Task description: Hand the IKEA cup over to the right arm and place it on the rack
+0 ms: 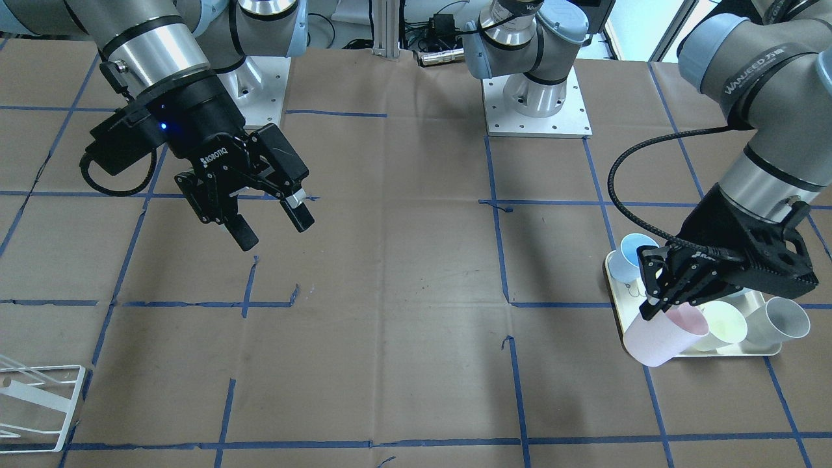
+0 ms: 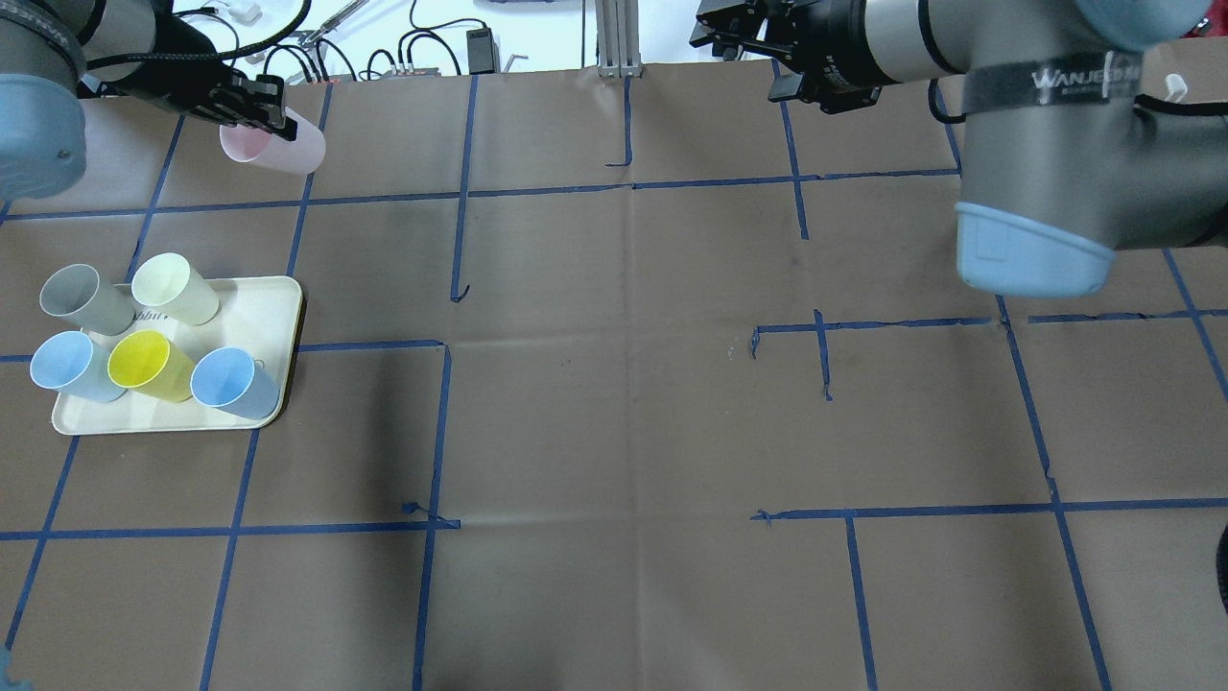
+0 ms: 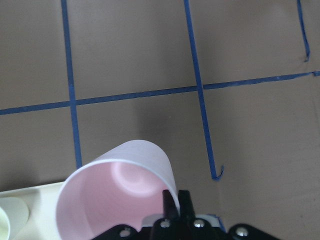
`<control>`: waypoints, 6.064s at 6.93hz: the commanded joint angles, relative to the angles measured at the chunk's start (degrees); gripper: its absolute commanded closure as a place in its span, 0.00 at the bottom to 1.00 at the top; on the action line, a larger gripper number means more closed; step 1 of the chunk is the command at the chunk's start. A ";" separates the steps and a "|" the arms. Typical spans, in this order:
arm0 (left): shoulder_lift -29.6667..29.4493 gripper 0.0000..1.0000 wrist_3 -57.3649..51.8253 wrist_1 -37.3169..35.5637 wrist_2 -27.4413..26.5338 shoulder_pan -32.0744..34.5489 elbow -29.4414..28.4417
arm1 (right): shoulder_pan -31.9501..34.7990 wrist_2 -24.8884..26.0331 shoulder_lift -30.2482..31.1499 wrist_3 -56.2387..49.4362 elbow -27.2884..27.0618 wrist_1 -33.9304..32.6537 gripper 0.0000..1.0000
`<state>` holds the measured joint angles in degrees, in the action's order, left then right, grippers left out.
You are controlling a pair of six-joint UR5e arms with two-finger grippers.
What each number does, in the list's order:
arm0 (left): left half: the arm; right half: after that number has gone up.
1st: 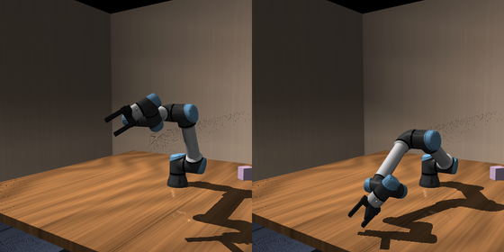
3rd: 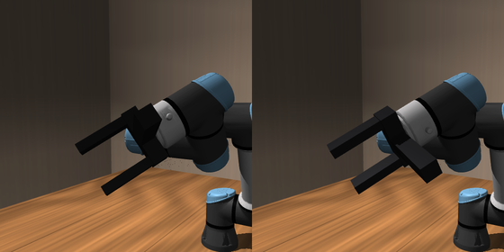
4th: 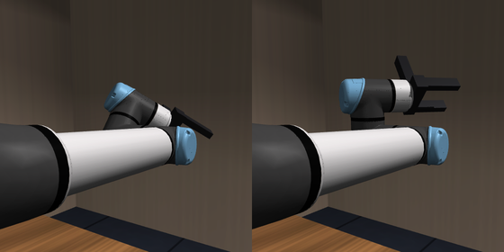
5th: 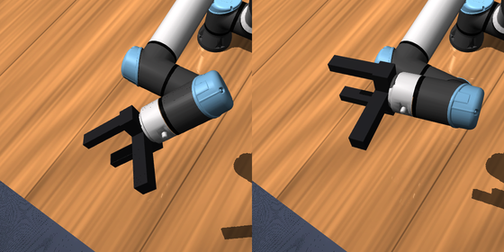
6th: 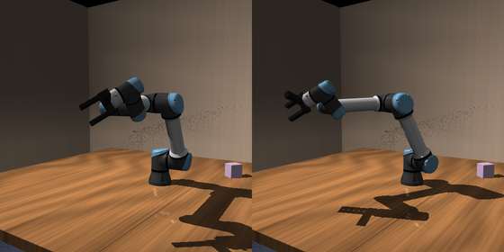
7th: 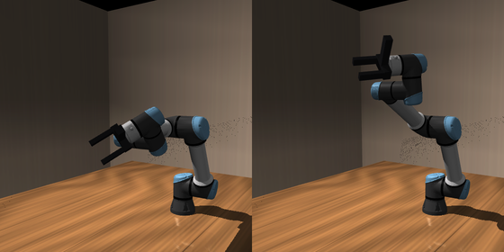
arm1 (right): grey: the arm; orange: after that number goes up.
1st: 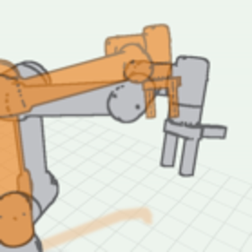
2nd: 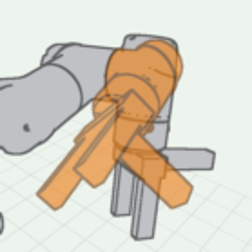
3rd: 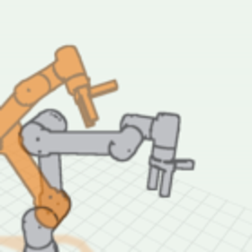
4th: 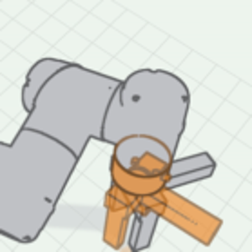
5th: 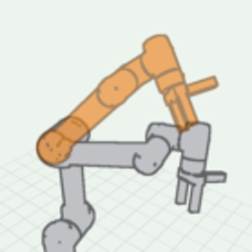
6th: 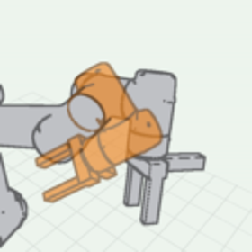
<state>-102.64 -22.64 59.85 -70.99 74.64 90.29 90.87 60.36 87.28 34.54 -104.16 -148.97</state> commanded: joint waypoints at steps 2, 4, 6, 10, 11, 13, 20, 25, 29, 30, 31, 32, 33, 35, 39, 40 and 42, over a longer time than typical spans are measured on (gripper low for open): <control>-3.43 1.00 -1.01 -22.31 6.47 4.86 6.27 | -0.07 -3.14 -0.44 17.64 -7.70 -18.19 0.00; -5.46 1.00 0.04 -40.17 11.97 8.40 12.51 | -0.07 -3.14 -0.35 25.56 -12.71 -27.56 0.00; -6.60 1.00 -0.57 -56.58 23.37 8.41 21.63 | 0.01 -3.14 -0.70 25.58 -13.69 -28.39 0.00; -10.75 1.00 0.58 -78.83 50.60 8.50 26.69 | 0.01 -3.58 -10.17 37.57 -13.96 -52.12 0.00; -9.95 1.00 0.75 -80.05 53.47 8.67 26.95 | -0.07 -5.93 -12.37 43.79 -13.87 -59.52 0.00; -10.91 1.00 3.72 -87.22 58.39 8.68 27.04 | -0.16 -6.04 -13.01 49.39 -13.96 -63.36 0.00; -12.14 0.99 15.08 -96.77 52.28 12.53 26.34 | 3.06 7.12 -14.06 56.75 -22.66 -77.87 0.00; -11.79 0.98 15.34 -96.85 52.27 12.63 26.34 | 7.30 10.75 -16.17 57.30 -21.26 -77.70 0.00; -11.70 0.97 15.43 -96.85 52.18 12.63 26.34 | 9.41 11.80 -16.52 59.67 -19.59 -76.38 0.00; -11.62 0.97 15.52 -96.77 52.27 12.63 26.34 | 10.03 12.32 -16.61 59.76 -18.46 -75.77 0.00; -11.53 0.97 16.39 -96.85 52.18 12.63 26.25 | 10.29 12.33 -17.05 59.68 -18.36 -75.59 0.00; -11.18 0.97 17.18 -96.94 52.18 12.63 26.25 | 11.08 12.24 -17.83 59.59 -18.18 -75.59 0.00; -11.35 0.97 17.19 -97.03 52.18 12.63 26.25 | 11.26 12.24 -18.19 59.59 -17.40 -75.59 0.00; -11.53 0.97 17.19 -97.03 52.18 12.72 25.99 | 11.35 12.15 -19.07 59.59 -15.46 -75.59 0.00; -11.62 0.97 17.19 -97.03 52.18 12.72 25.99 | 12.22 11.54 -19.16 59.50 -14.49 -75.59 0.00; -11.62 0.97 17.19 -97.03 52.18 12.72 25.99 | 12.32 11.54 -19.25 59.59 -14.49 -75.59 0.00; -11.62 0.97 17.19 -97.03 52.18 12.72 25.99 | 12.32 12.15 -19.60 59.59 -14.40 -75.50 0.00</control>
<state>-114.26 -5.45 -37.18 -18.81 87.36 116.28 103.14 72.09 67.83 94.12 -118.64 -224.54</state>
